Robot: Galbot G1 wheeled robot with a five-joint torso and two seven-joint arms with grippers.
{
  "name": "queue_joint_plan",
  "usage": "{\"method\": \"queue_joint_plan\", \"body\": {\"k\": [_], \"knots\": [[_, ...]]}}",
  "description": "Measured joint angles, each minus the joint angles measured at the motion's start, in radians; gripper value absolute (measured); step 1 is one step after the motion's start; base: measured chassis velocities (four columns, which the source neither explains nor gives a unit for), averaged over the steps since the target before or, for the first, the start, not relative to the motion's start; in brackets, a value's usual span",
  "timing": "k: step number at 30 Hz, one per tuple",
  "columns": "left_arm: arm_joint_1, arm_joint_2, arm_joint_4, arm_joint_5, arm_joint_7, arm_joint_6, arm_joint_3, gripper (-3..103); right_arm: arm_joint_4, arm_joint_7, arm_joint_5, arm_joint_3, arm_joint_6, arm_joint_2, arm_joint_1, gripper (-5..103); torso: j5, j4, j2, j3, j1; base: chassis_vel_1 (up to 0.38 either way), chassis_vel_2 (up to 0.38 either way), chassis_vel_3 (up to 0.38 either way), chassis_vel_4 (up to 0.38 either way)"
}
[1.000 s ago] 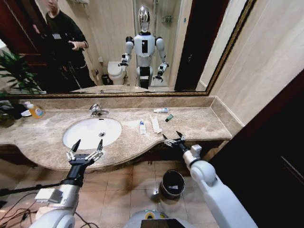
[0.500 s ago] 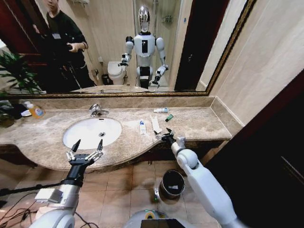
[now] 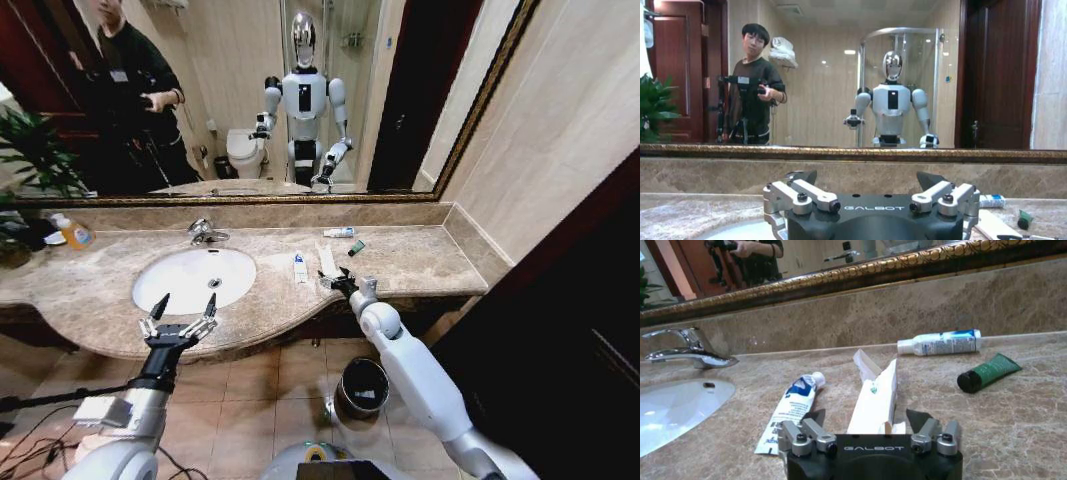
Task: Pick up the trash from the sink and place it in the trash bin.
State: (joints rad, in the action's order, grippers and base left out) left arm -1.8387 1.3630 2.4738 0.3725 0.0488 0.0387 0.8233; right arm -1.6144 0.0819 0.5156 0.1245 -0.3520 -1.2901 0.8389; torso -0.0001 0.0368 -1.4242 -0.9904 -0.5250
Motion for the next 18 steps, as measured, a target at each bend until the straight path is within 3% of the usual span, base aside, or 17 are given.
{"method": "queue_joint_plan", "body": {"k": [13,15,17,18], "knots": [[0.0,0.0,0.0,0.0,0.0,0.0,0.0,100,0.027,-0.003,-0.018,0.004,0.017,-0.02,-0.003,43,0.0,0.0,0.0,0.0,0.0,0.0,0.0,0.0,0.0],[0.0,0.0,0.0,0.0,0.0,0.0,0.0,100,0.028,-0.004,-0.019,0.005,0.018,-0.02,-0.002,43,0.0,0.0,0.0,0.0,0.0,0.0,0.0,0.0,0.0],[0.0,0.0,0.0,0.0,0.0,0.0,0.0,100,0.025,-0.006,-0.019,0.006,0.019,-0.017,0.001,27,0.0,0.0,0.0,0.0,0.0,0.0,0.0,0.0,0.0],[0.0,0.0,0.0,0.0,0.0,0.0,0.0,100,0.025,-0.006,-0.019,0.006,0.019,-0.017,0.001,27,0.0,0.0,0.0,0.0,0.0,0.0,0.0,0.0,0.0]]}}
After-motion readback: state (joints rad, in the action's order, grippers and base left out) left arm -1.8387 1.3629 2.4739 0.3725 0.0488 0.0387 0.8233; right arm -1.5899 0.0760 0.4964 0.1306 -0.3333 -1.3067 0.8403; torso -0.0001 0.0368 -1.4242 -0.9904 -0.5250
